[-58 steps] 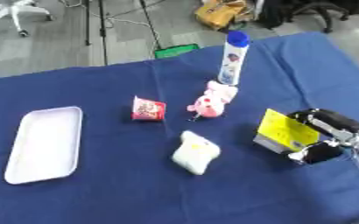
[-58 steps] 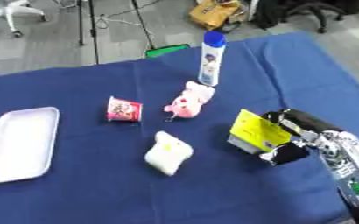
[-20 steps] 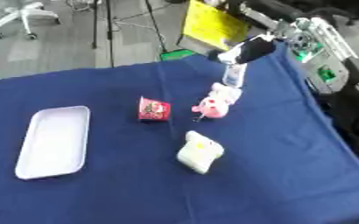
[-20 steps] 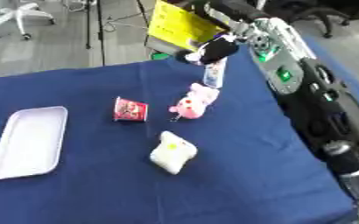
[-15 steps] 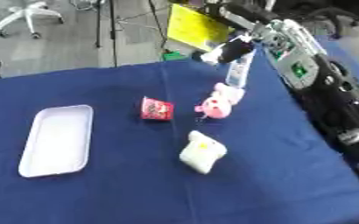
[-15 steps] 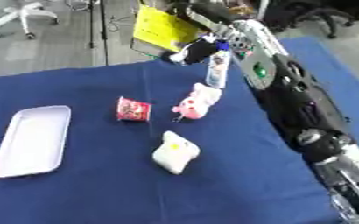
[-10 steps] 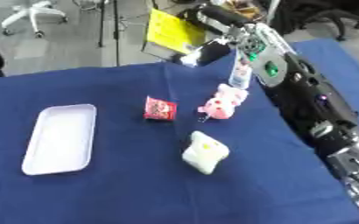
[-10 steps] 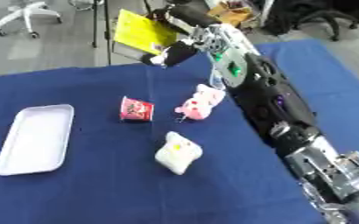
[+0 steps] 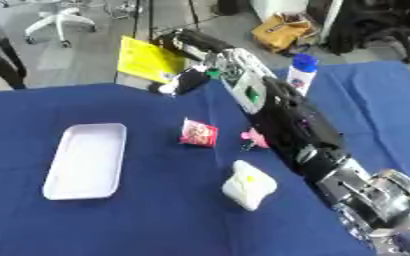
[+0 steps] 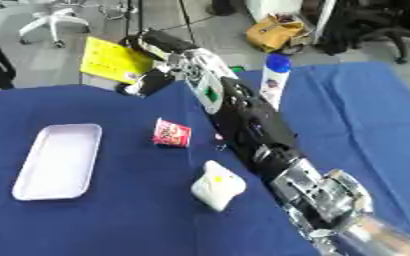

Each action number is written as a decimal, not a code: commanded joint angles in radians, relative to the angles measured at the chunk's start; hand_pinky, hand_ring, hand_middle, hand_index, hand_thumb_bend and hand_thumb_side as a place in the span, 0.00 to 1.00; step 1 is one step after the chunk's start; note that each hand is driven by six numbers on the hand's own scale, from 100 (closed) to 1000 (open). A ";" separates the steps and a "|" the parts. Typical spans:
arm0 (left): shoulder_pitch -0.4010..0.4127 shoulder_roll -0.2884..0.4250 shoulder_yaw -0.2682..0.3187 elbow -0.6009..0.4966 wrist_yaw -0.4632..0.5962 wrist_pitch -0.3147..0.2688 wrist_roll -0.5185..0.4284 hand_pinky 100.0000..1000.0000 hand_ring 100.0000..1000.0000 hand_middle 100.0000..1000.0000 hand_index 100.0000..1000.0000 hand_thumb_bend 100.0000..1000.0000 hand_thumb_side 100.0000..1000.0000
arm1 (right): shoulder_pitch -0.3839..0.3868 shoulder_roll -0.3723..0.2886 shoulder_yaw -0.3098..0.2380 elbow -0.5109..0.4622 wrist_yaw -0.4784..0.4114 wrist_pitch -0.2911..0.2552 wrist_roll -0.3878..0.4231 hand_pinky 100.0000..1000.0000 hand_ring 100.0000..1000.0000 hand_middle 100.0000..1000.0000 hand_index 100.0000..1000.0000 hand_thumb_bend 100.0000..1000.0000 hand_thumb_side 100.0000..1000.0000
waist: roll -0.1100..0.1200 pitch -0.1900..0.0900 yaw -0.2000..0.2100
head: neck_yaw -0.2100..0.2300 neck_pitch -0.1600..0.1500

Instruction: Pick up objects on the table and place them in the box.

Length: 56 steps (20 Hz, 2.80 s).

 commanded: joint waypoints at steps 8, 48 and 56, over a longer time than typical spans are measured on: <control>-0.035 -0.004 -0.017 -0.059 -0.012 -0.007 0.018 0.70 0.73 0.82 0.85 0.53 0.73 | 0.008 0.053 -0.007 0.031 0.032 0.002 -0.003 0.63 0.58 0.47 0.86 0.47 0.31 | -0.002 0.012 0.086 | -0.083 -0.037; -0.047 -0.018 -0.042 -0.069 -0.002 -0.009 -0.019 0.70 0.73 0.82 0.85 0.54 0.74 | 0.051 0.168 0.030 0.070 0.236 -0.091 0.091 1.00 1.00 1.00 0.99 0.62 0.45 | 0.003 0.024 0.093 | -0.094 -0.046; -0.037 -0.013 -0.036 -0.067 -0.006 -0.010 -0.016 0.70 0.73 0.82 0.85 0.53 0.75 | 0.030 0.123 0.016 -0.027 0.146 -0.085 0.025 0.99 0.99 0.97 0.97 0.59 0.43 | 0.002 0.018 0.043 | -0.068 -0.037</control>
